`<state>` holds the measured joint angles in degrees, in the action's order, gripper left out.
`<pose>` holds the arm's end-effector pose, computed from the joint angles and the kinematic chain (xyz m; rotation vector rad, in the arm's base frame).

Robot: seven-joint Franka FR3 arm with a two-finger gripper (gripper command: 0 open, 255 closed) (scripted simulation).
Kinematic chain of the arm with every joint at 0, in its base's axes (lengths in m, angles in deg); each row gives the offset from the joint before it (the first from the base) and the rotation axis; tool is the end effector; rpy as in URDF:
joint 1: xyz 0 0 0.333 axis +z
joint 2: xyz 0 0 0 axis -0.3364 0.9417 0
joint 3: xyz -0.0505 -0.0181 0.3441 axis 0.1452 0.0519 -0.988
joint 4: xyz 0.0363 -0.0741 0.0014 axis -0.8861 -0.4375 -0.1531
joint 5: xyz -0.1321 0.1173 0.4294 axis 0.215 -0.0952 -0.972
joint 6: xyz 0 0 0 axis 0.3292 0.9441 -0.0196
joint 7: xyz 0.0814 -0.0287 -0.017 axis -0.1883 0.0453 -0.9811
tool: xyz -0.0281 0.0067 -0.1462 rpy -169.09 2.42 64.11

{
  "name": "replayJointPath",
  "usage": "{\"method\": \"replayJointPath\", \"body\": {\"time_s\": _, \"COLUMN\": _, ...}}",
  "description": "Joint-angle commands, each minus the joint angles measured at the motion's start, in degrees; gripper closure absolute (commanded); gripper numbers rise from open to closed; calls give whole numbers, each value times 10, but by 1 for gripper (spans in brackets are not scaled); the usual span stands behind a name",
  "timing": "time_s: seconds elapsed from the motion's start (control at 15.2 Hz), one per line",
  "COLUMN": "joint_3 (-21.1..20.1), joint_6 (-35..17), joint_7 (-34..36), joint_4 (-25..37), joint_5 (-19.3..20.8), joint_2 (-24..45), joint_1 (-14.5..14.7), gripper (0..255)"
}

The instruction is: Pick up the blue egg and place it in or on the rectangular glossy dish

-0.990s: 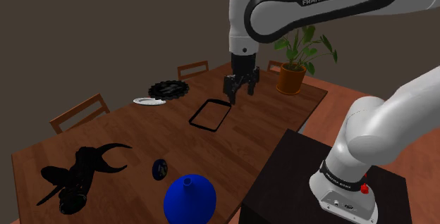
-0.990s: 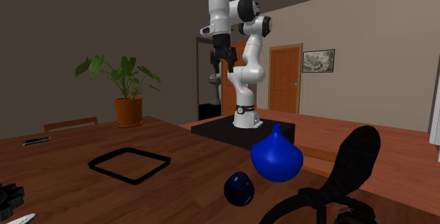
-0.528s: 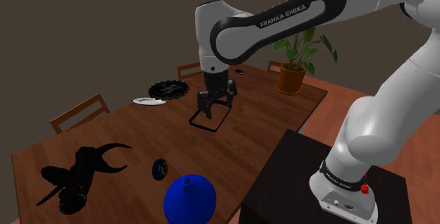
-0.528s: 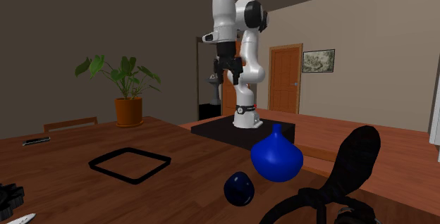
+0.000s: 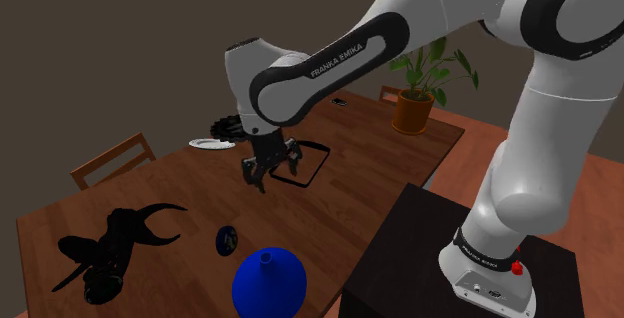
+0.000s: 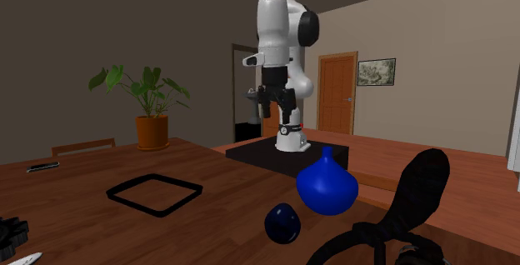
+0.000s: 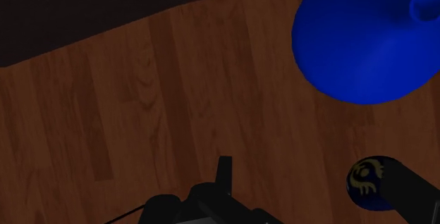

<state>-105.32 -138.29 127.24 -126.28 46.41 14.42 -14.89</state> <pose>0.5464 0.2706 0.3395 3.0340 -0.4504 -0.2026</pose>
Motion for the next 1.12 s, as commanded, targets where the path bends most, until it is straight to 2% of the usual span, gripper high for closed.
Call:
{"method": "replayJointPath", "body": {"time_s": 0.0, "joint_3": -3, "joint_6": -2, "joint_7": 33, "joint_4": 42, "joint_5": 24, "joint_2": 56, "joint_1": 11, "gripper": 0}}
{"method": "replayJointPath", "body": {"time_s": 0.33, "joint_3": 5, "joint_6": 14, "joint_7": 98, "joint_4": 159, "joint_5": 74, "joint_2": 185, "joint_1": 50, "gripper": 0}}
{"method": "replayJointPath", "body": {"time_s": 0.66, "joint_3": 24, "joint_6": 52, "joint_7": 141, "joint_4": 306, "joint_5": 108, "joint_2": 318, "joint_1": 97, "gripper": 0}}
{"method": "replayJointPath", "body": {"time_s": 0.86, "joint_3": 37, "joint_6": 88, "joint_7": 156, "joint_4": 418, "joint_5": 121, "joint_2": 406, "joint_1": 128, "gripper": 0}}
{"method": "replayJointPath", "body": {"time_s": 1.06, "joint_3": 52, "joint_6": 141, "joint_7": 163, "joint_4": 566, "joint_5": 129, "joint_2": 510, "joint_1": 162, "gripper": 0}}
